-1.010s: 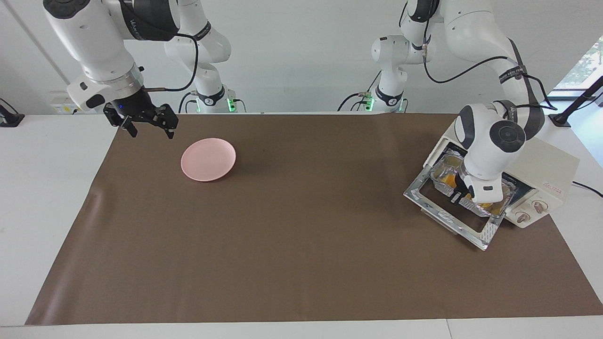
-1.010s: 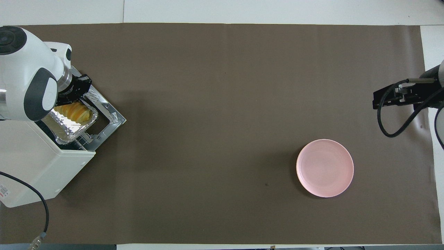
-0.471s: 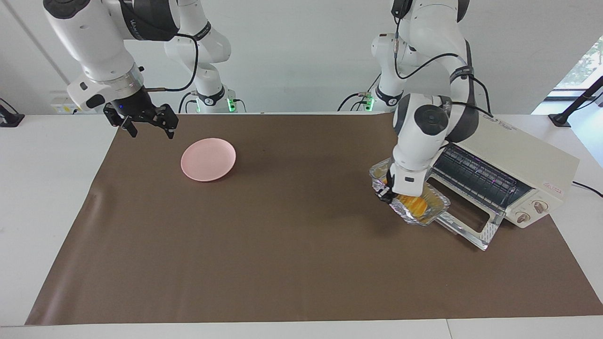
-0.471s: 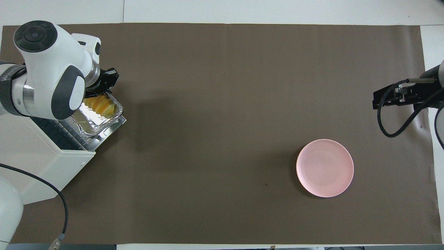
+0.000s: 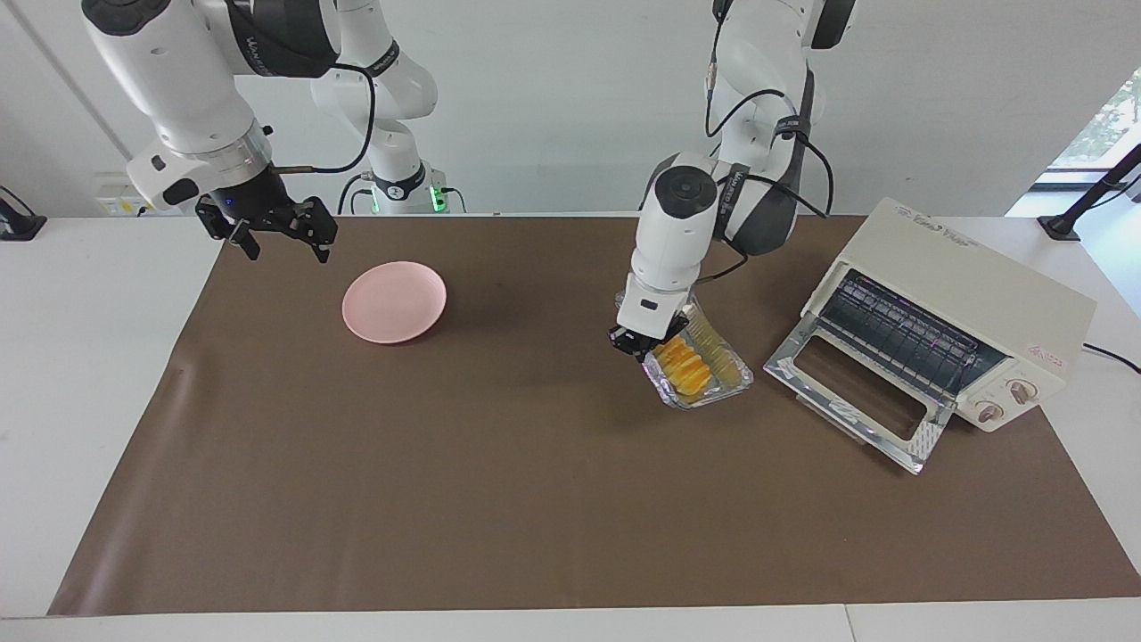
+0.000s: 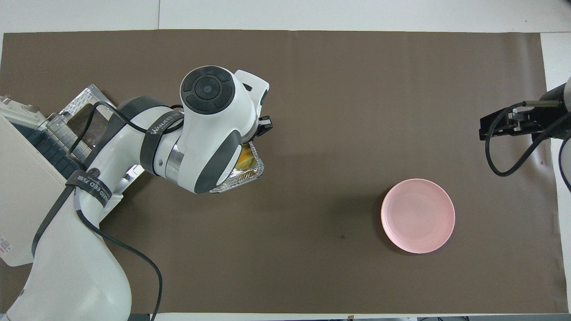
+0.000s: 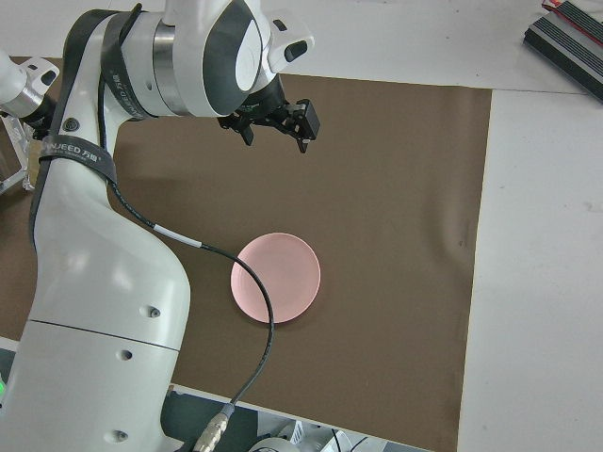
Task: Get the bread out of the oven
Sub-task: 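Pull the foil tray out with the left gripper toward the plate, then release the tray with the left gripper while the right gripper reaches in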
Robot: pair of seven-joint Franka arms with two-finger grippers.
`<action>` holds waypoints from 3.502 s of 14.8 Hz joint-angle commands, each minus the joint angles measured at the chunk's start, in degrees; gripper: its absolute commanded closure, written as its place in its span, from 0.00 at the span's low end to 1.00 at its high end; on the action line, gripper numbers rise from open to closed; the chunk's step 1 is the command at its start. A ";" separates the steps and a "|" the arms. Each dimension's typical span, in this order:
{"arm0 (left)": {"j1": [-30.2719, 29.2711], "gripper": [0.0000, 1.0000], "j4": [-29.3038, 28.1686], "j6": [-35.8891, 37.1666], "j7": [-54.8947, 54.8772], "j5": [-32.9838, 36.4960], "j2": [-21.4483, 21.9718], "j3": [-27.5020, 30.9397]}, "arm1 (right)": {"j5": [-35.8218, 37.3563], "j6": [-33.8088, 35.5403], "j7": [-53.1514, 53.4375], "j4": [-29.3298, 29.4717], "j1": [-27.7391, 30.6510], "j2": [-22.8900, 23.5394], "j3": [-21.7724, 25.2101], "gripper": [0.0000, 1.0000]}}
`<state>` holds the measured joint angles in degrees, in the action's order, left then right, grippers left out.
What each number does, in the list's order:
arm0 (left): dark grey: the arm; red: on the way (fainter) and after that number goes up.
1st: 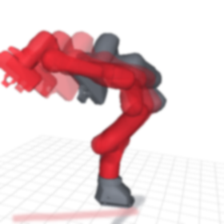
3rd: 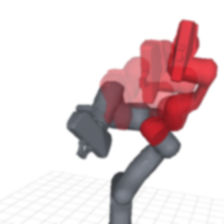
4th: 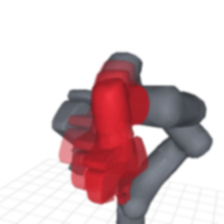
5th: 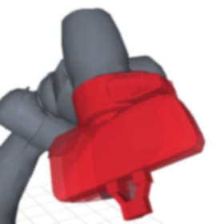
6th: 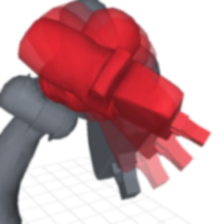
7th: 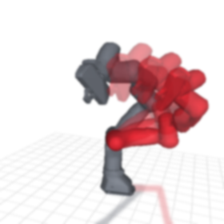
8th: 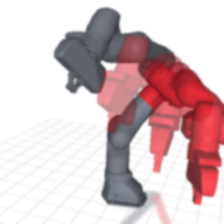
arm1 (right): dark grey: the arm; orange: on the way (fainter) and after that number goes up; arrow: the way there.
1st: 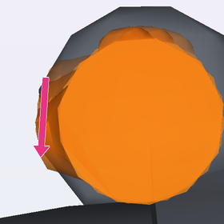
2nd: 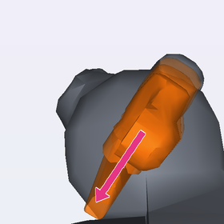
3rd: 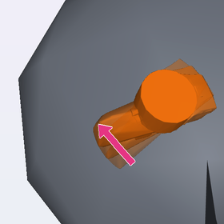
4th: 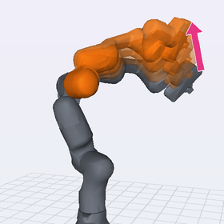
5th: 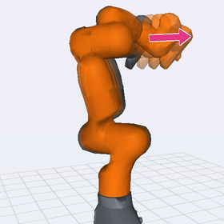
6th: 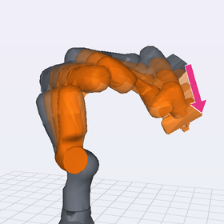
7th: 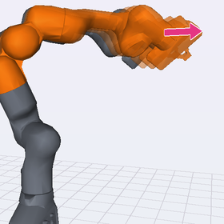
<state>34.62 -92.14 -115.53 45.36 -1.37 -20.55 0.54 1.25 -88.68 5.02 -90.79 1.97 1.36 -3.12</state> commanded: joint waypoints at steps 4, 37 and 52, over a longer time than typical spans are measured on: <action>7.55 1.00 1.70 -4.35 -8.27 1.63 -1.51 0.95 | -0.28 0.52 -0.89 -0.35 0.84 -0.48 -0.39 0.00; 4.07 0.00 14.36 8.63 -16.82 2.60 -1.45 1.83 | -0.28 -0.09 -0.89 -2.10 0.23 -1.36 -0.57 0.00; -29.25 0.00 4.52 25.44 -52.13 2.69 15.71 1.48 | -4.59 -23.37 13.07 -18.62 -16.11 1.88 -2.15 0.00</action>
<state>8.30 -81.37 -90.07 -5.73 1.71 -9.59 2.95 -2.70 -108.73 14.59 -108.38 -11.77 1.36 -5.32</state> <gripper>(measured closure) 0.000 0.000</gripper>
